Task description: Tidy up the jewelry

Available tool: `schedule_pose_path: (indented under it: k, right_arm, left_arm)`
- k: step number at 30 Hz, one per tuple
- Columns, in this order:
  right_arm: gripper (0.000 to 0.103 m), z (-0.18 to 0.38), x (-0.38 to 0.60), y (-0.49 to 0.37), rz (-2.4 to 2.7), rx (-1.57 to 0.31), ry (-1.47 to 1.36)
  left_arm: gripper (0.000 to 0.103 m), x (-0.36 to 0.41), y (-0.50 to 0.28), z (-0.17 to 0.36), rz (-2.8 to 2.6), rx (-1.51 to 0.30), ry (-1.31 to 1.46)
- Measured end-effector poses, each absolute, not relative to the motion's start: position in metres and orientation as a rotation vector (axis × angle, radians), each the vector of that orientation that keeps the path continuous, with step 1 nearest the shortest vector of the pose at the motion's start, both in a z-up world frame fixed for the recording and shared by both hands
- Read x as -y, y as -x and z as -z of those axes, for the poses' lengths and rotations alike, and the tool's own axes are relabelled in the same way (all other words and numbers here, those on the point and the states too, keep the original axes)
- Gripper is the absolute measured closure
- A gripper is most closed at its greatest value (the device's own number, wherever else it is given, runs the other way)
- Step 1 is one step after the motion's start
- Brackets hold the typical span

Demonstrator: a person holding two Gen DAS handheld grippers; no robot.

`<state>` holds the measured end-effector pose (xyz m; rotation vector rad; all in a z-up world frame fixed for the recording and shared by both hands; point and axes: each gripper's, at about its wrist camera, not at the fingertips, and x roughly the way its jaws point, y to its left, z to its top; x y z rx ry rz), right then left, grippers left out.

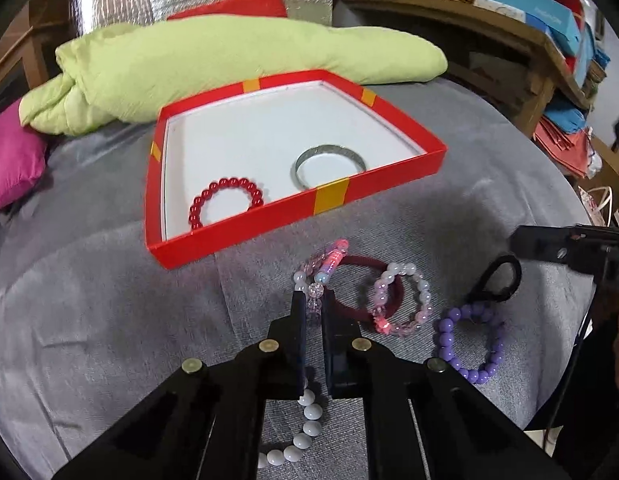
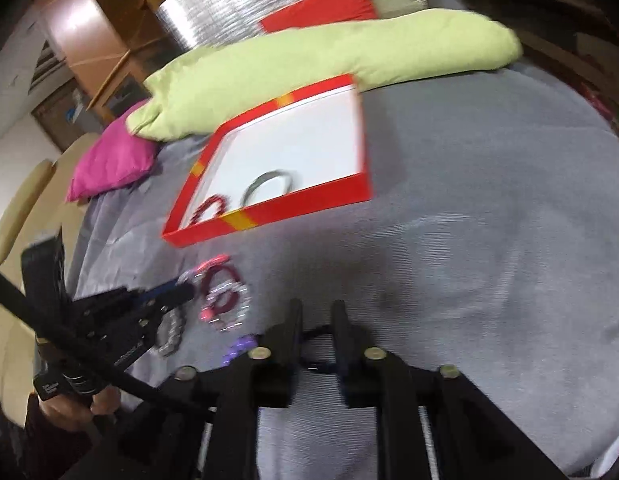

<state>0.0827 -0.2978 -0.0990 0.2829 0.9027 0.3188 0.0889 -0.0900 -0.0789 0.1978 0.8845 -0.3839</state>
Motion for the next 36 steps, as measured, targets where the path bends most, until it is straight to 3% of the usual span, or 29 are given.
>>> schedule_pose_path:
  k: [1,2,6,8,12,15,17,36]
  right_arm:
    - [0.05,0.099,0.291,-0.085,-0.335,-0.901,-0.274]
    - [0.047,0.099,0.283,-0.086,-0.349,-0.886,-0.261]
    - [0.047,0.103,0.25,-0.096,-0.391,-0.901,-0.141]
    - [0.055,0.106,0.236,-0.1,-0.404,-0.916,-0.084]
    - [0.056,0.117,0.22,-0.107,-0.395,-0.944,0.01]
    - [0.071,0.123,0.219,-0.112,-0.388,-0.94,0.043]
    - [0.094,0.122,0.219,-0.114,-0.413,-0.938,0.043]
    - [0.094,0.071,0.29,-0.119,-0.346,-0.77,-0.303]
  left_arm:
    - [0.095,0.09,-0.089,0.079,0.386,-0.886,-0.202]
    - [0.095,0.09,-0.089,0.08,0.384,-0.892,-0.206]
    - [0.095,0.093,-0.103,0.085,0.36,-0.913,-0.223]
    - [0.095,0.093,-0.109,0.086,0.357,-0.92,-0.224]
    - [0.095,0.095,-0.113,0.088,0.366,-0.931,-0.225]
    - [0.095,0.096,-0.117,0.089,0.388,-0.931,-0.234]
    - [0.095,0.093,-0.123,0.09,0.401,-0.944,-0.215]
    - [0.095,0.072,-0.107,0.056,0.446,-0.824,-0.144]
